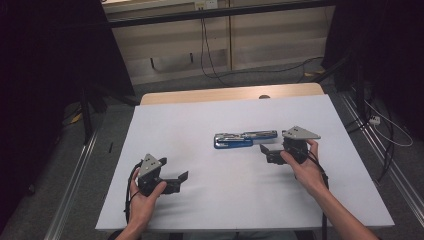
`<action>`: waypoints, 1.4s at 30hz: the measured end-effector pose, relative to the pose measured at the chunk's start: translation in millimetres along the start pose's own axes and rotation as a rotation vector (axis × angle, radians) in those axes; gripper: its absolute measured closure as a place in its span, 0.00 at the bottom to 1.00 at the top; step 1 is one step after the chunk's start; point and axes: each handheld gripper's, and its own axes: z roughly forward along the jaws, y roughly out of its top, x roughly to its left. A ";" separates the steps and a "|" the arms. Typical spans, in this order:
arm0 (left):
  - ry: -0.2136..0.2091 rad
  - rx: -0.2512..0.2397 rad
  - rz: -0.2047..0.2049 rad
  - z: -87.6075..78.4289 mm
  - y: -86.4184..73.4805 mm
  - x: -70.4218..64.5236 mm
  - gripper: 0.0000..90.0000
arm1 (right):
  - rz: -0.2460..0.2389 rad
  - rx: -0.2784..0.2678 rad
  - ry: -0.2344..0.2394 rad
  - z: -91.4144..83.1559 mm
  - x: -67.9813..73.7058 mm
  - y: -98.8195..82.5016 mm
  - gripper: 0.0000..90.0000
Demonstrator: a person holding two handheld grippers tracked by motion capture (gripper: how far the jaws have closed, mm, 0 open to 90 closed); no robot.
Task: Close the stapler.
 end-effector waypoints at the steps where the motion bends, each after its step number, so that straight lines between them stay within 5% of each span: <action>1: -0.006 0.003 -0.022 1.1 0.5 -0.4 0.06 | -0.017 0.004 -0.005 0.2 0.2 -1.1 0.03; 3: 0.014 0.022 0.013 2.3 2.9 -0.9 0.07 | -0.038 0.010 -0.018 -0.4 1.1 -1.9 0.03; 9: -0.036 0.011 0.010 11.5 13.5 -6.8 0.08 | -0.024 -0.001 -0.043 -1.6 0.5 -1.0 0.03; 16: -0.050 -0.021 0.006 33.1 28.8 -2.6 0.10 | -0.011 0.002 -0.043 -1.0 -2.4 -1.9 0.03; 19: -0.033 -0.021 0.049 40.9 36.7 -3.9 0.10 | -0.012 0.004 -0.044 0.3 -4.1 -2.7 0.04; 23: -0.039 -0.047 0.036 49.2 44.6 -6.3 0.10 | -0.018 0.009 -0.090 1.0 -6.9 -3.4 0.03; 33: -0.088 -0.014 0.084 74.5 59.3 -9.5 0.11 | -0.004 0.030 -0.042 4.7 -7.0 -5.5 0.04; 40: -0.073 -0.019 0.087 89.5 66.8 -11.8 0.12 | -0.009 0.038 -0.033 8.7 -7.2 -6.4 0.07; 42: -0.032 -0.040 0.091 92.5 70.2 -10.9 0.11 | -0.016 0.041 -0.053 8.9 -8.4 -5.7 0.14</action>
